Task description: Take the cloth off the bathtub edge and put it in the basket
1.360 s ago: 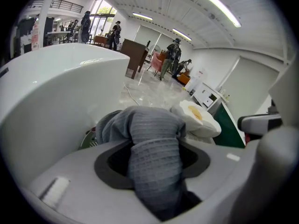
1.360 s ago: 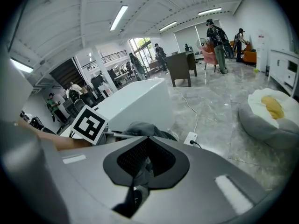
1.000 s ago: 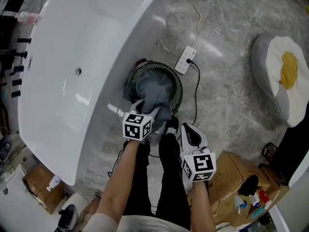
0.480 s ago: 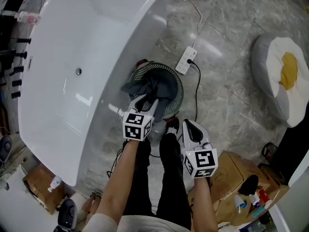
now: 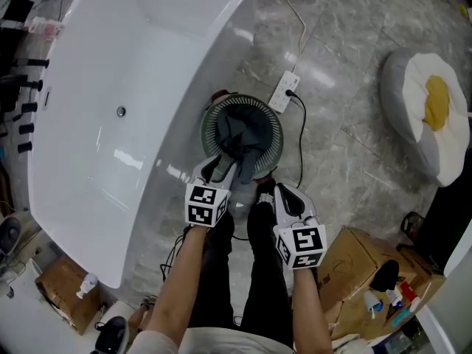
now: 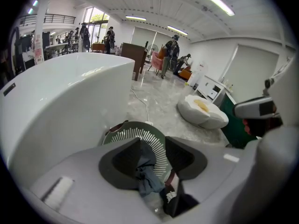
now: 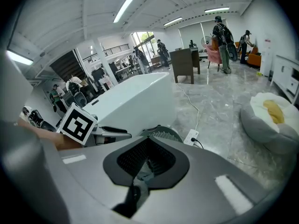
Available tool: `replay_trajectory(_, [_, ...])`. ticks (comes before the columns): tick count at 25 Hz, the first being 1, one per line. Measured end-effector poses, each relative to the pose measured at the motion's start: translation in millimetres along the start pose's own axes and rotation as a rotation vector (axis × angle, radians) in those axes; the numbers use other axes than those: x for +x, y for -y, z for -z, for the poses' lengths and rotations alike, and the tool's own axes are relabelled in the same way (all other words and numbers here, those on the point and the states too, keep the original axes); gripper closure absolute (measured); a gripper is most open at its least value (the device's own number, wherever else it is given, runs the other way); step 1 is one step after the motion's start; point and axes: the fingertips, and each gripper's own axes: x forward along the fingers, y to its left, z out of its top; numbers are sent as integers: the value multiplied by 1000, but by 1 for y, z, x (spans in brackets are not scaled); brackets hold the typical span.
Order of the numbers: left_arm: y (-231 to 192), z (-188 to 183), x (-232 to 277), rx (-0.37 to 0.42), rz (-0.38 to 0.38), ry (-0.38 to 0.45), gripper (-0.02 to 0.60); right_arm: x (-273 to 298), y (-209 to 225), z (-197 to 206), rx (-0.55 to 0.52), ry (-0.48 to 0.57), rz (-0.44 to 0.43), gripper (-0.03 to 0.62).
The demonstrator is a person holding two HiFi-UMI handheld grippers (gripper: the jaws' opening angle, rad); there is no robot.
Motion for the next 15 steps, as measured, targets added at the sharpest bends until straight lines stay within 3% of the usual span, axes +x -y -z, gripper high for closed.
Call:
replay_trajectory(8, [-2, -1, -55, 31, 36, 34, 360, -6, -41, 9, 10, 1, 11, 592])
replay_trajectory(15, [9, -11, -126, 59, 78, 48, 360, -46, -84, 2, -5, -3, 34, 592])
